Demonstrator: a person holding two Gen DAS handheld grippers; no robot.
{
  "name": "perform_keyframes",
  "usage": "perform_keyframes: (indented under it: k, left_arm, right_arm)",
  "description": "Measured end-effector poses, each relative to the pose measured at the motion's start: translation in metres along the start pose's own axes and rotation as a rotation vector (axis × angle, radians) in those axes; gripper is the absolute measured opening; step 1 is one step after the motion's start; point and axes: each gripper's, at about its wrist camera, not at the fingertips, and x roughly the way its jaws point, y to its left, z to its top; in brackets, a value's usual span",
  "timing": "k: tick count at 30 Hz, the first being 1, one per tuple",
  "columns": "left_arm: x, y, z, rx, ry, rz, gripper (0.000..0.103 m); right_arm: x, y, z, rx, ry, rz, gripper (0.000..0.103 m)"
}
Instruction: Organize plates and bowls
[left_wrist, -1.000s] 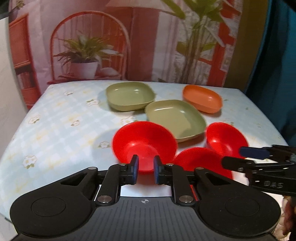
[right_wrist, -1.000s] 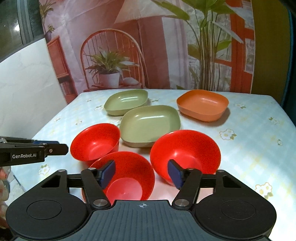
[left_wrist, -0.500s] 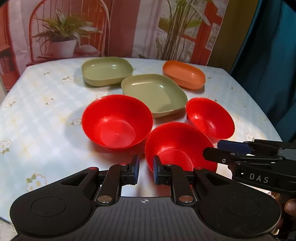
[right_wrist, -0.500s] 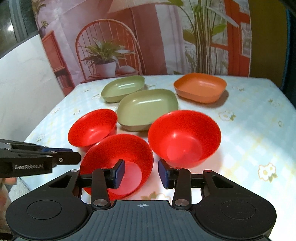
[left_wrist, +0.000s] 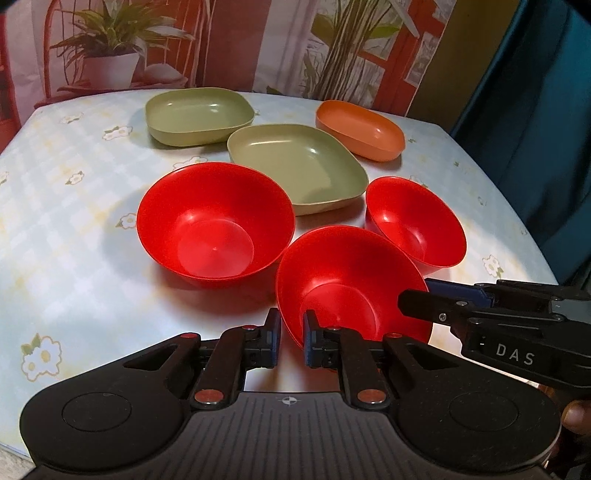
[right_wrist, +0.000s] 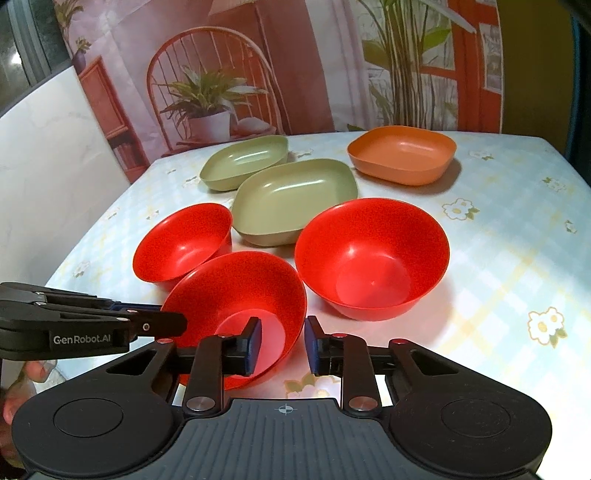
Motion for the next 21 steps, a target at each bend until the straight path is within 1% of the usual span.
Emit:
perform_keyframes:
  k: [7,11,21]
  left_arm:
    - [-0.001,0.0,-0.002,0.006,-0.005,-0.01,0.013]
    - [-0.002,0.002,-0.002,-0.001,0.001,-0.011,0.013]
    - [-0.013,0.003,-0.004,0.011,-0.022,-0.017,0.013]
  right_arm:
    - [0.004,-0.002,-0.002,0.014,0.017,-0.003,0.019]
    - [0.004,-0.002,-0.001,0.013,0.018,-0.023,0.011]
    - [-0.001,-0.002,-0.001,0.015,0.009,-0.022,0.01]
